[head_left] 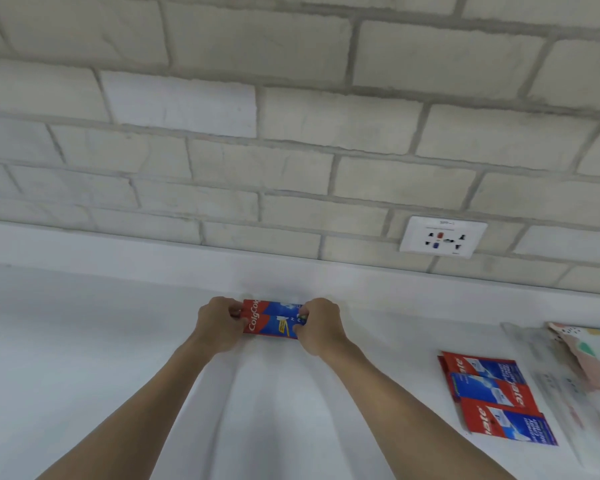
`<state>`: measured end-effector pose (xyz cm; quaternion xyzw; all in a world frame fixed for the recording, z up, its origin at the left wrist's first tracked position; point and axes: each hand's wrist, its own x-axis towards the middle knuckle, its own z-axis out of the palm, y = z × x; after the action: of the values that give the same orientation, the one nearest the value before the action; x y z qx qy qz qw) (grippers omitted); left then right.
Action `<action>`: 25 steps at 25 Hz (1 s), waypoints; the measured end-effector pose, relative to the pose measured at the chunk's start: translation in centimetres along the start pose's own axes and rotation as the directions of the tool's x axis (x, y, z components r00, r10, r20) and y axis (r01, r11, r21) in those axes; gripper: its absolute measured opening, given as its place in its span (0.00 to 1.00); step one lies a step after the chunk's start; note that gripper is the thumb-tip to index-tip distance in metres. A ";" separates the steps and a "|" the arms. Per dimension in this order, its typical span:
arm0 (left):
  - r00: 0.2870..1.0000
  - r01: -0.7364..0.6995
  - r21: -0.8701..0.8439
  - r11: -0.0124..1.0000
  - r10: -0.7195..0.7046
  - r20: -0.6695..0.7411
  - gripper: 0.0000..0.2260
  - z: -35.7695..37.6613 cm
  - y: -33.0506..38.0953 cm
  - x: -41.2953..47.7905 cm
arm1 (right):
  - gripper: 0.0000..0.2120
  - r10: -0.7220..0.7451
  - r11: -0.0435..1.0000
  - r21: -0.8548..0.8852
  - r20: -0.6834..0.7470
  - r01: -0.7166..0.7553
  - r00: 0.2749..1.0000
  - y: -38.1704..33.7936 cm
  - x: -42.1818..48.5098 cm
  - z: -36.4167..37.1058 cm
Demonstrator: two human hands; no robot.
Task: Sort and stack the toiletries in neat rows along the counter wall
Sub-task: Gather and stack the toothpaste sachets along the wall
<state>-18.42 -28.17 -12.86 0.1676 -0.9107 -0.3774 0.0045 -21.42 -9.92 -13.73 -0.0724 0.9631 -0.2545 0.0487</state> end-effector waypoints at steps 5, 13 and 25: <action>1.000 -0.011 0.005 1.000 0.011 0.002 0.13 -2.8 -2.6 2.0 | 0.15 0.010 1.000 0.017 -0.048 -0.010 0.999 -3.4 0.7 2.1; 1.000 -0.031 -0.003 1.000 0.031 0.002 0.13 -5.4 -5.2 3.7 | 0.15 0.035 0.999 0.043 -0.055 -0.033 0.998 -7.0 1.9 3.8; 0.995 -0.005 -0.124 0.992 -0.008 -0.098 0.14 -6.5 -6.6 3.7 | 0.14 0.025 0.994 0.107 -0.093 -0.015 0.995 -8.1 1.7 5.0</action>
<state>-19.04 -38.14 -13.24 0.1860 -0.8840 -0.4248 0.0594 -21.55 -19.57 -14.16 -0.0481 0.9502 -0.3078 0.0096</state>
